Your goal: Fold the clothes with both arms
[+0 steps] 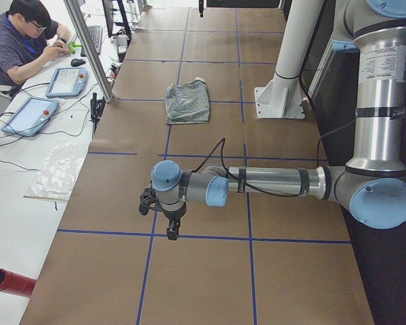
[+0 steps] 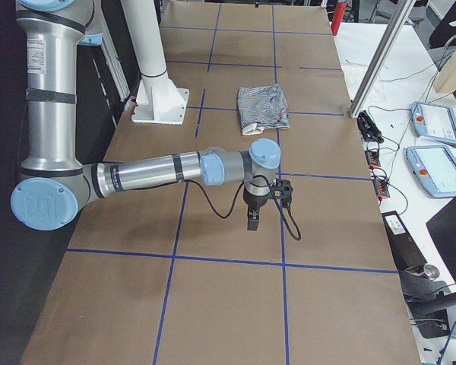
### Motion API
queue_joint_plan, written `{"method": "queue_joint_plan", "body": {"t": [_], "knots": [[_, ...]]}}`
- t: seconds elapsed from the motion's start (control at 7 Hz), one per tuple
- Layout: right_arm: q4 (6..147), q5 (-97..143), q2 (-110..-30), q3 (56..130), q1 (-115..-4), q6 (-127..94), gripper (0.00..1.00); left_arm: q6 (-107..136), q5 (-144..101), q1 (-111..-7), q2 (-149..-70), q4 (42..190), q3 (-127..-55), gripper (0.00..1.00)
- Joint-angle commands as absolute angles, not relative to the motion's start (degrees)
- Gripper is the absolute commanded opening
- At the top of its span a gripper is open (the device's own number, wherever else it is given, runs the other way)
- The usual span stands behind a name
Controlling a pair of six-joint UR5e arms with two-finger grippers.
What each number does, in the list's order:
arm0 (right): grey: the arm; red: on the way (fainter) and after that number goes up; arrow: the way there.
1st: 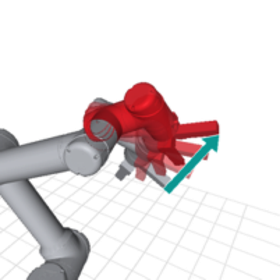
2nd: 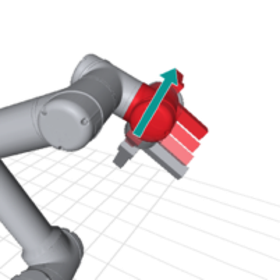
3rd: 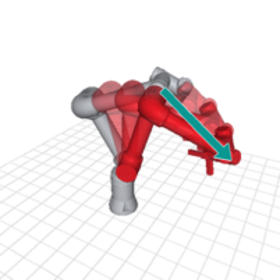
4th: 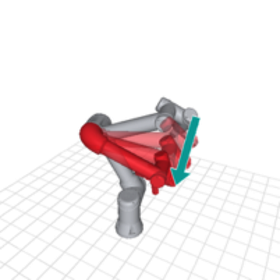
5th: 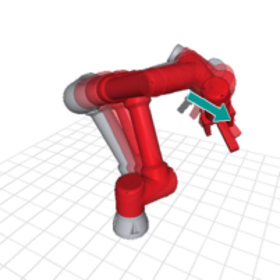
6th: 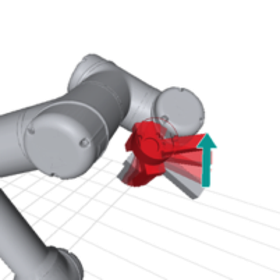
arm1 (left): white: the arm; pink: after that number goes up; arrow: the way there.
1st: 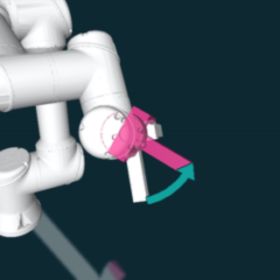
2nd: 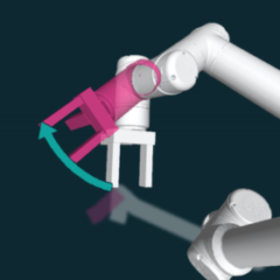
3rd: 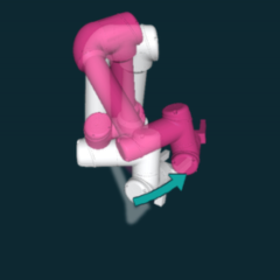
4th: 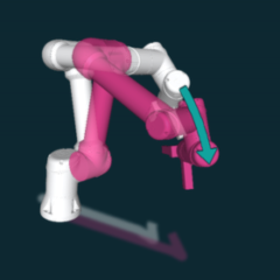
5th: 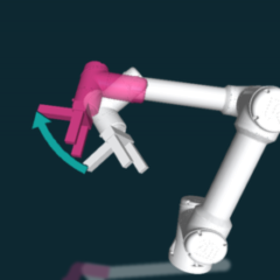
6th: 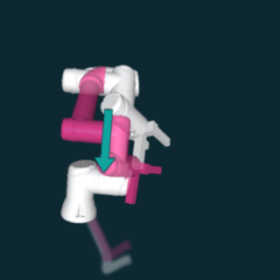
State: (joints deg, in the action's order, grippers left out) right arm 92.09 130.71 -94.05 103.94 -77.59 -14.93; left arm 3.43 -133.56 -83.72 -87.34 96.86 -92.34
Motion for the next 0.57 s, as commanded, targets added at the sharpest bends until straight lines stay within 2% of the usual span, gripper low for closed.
{"method": "queue_joint_plan", "body": {"t": [0.0, 0.43], "knots": [[91.5, 132.4, -95.3, 104.1, -80.5, -12.8, 1.0, 3.4, -133.8, -83.8, -87.0, 98.2, -93.5, 1.0], [91.2, 132.0, -94.7, 105.5, -80.4, -12.7, 1.0, 4.0, -134.3, -83.6, -88.2, 98.9, -92.9, 1.0]]}}
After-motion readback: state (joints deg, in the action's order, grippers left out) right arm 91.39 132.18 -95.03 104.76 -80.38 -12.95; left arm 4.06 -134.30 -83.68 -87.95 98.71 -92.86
